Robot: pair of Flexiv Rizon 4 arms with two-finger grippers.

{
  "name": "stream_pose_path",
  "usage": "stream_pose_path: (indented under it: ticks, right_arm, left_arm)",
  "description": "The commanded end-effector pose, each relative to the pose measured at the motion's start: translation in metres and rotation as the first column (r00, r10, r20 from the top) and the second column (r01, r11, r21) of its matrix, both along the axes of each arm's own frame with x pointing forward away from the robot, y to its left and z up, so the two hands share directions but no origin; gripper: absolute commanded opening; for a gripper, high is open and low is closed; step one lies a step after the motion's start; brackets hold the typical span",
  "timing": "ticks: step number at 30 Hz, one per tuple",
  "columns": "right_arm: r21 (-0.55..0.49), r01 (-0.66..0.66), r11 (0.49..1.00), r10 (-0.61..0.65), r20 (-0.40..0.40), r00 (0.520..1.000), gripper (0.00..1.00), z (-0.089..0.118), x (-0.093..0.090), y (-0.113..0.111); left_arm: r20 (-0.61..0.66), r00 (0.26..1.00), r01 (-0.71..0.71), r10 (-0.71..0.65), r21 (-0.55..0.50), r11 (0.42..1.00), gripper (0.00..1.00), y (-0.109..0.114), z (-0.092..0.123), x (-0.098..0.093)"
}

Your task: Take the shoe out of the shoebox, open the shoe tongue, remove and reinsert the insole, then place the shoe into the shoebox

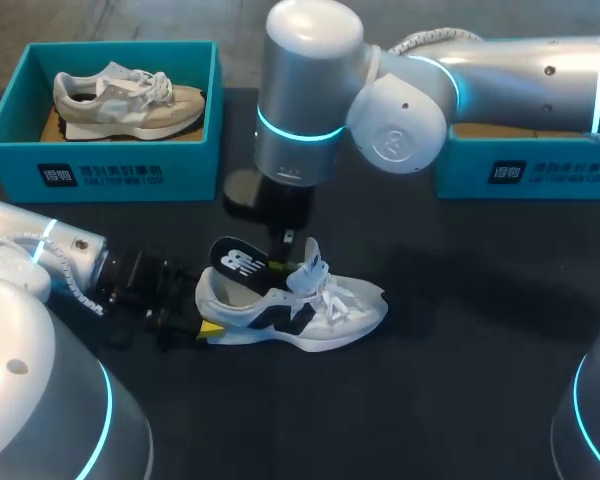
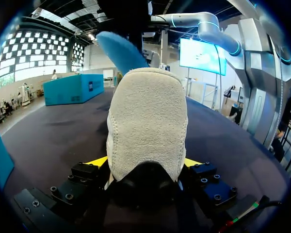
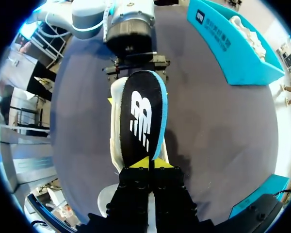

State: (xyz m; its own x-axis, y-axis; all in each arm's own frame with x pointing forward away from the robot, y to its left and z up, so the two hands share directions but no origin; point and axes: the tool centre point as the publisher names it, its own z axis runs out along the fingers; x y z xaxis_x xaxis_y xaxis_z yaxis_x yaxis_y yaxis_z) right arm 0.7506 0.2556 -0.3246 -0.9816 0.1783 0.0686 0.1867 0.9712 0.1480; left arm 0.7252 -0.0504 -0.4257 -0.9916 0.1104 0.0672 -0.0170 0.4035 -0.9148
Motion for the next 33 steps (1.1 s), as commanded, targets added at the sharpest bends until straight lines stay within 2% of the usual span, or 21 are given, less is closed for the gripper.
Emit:
stream_pose_path:
  ticks: [1, 17, 22, 23, 25, 26, 28, 29, 33]
  right_arm:
    - [-0.005, -0.008, 1.000, 0.008, 0.005, 1.000, 0.00, 0.006, 0.002, 0.009]
    - [0.039, -0.076, 0.996, 0.076, -0.014, 0.997, 0.00, 0.007, 0.008, 0.039]
    - [0.058, -0.082, 0.995, 0.083, -0.019, 0.996, 0.00, 0.006, 0.008, 0.040]
    - [0.078, -0.094, 0.993, 0.097, -0.031, 0.995, 0.07, 0.006, 0.009, 0.040]
    - [0.097, -0.098, 0.990, 0.103, -0.044, 0.994, 0.03, 0.006, 0.010, 0.039]
    - [0.106, -0.104, 0.989, 0.109, -0.050, 0.993, 0.04, 0.006, 0.010, 0.038]
    - [0.119, -0.107, 0.987, 0.114, -0.054, 0.992, 0.27, 0.008, 0.011, 0.037]
    - [0.125, -0.111, 0.986, 0.119, -0.058, 0.991, 0.34, 0.009, 0.011, 0.037]
    - [0.170, -0.126, 0.977, 0.141, -0.074, 0.987, 0.39, 0.013, 0.012, 0.037]
  left_arm:
    - [0.000, 1.000, -0.001, 0.001, 0.001, 1.000, 0.00, -0.002, -0.006, 0.001]
    - [0.000, 1.000, -0.001, 0.001, 0.001, 1.000, 0.00, -0.002, -0.006, 0.001]
    - [0.000, 1.000, -0.001, 0.001, 0.001, 1.000, 0.00, -0.002, -0.006, 0.001]
    - [0.000, 1.000, -0.001, 0.001, 0.001, 1.000, 0.00, -0.002, -0.006, 0.001]
    - [0.000, 1.000, -0.001, 0.001, 0.001, 1.000, 0.00, -0.002, -0.006, 0.001]
    - [0.000, 1.000, -0.001, 0.001, 0.001, 1.000, 0.00, -0.002, -0.006, 0.001]
    - [0.000, 1.000, -0.001, 0.001, 0.001, 1.000, 0.00, -0.002, -0.006, 0.001]
    - [0.000, 1.000, -0.001, 0.001, 0.001, 1.000, 0.00, -0.002, -0.006, 0.001]
    - [0.000, 1.000, -0.001, 0.001, 0.001, 1.000, 0.00, -0.002, -0.006, 0.001]
